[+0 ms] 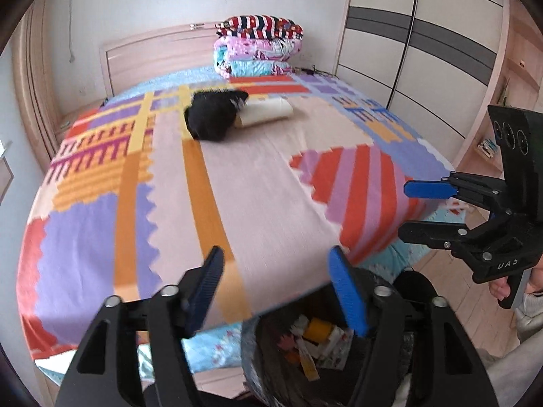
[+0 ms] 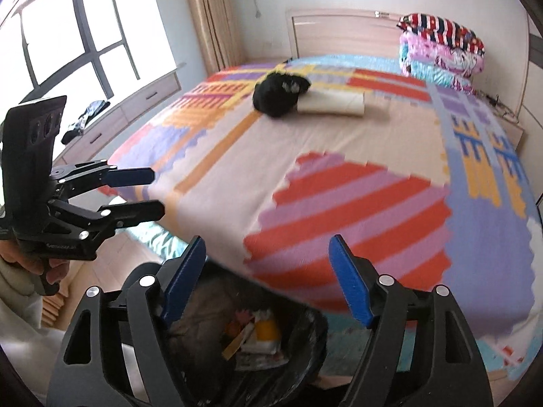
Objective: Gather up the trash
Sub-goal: 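Move both tools back toward the black sock and cardboard tube, then grasp the black sock with the left tool while the right grasps the cardboard tube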
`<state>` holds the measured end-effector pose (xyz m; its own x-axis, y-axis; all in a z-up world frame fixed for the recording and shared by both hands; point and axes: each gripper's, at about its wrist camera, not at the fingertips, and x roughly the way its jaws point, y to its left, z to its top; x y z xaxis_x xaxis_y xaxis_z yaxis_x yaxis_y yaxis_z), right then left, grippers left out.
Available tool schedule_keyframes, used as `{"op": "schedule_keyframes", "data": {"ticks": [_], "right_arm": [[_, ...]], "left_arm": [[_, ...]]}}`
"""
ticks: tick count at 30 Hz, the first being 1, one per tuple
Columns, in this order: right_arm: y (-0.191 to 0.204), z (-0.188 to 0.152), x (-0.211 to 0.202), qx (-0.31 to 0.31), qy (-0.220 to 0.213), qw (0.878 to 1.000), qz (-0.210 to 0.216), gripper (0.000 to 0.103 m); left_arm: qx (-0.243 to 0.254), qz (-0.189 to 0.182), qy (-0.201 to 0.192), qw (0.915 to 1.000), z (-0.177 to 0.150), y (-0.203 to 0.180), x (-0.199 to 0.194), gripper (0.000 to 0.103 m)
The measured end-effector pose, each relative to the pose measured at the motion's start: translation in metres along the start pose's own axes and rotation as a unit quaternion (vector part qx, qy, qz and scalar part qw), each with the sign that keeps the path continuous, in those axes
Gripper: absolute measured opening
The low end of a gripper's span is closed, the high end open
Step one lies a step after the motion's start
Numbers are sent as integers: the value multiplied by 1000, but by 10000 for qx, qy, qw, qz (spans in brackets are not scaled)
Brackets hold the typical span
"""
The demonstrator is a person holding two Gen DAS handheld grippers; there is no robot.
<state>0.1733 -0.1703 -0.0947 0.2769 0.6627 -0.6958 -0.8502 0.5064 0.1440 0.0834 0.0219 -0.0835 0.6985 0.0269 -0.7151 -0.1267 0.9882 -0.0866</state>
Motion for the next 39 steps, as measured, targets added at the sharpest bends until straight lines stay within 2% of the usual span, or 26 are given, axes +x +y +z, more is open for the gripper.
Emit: {"op": "schedule_keyframes", "data": {"ticks": [16,19,22,29,39], "right_arm": [[-28,68,7,-100,-423,9990,-60,79],[-41,79,13,40,-422,9991,76,79],[-52,90,19,140,-432,9988,159,79],[-75,109,39,455,-374,9975,393,79],[-98,131,66,602,-316,9967,451,79]], "left_arm": [[206,164,-297,9992,63,34,14,67],[210,149,-334,9991,72,40,20,67],[145,-44,-372,9992,79,47,26,67],[104,3,-349,9993,94,61,44,67],[-94,-166,-253,9995,115,87,71,67]]}}
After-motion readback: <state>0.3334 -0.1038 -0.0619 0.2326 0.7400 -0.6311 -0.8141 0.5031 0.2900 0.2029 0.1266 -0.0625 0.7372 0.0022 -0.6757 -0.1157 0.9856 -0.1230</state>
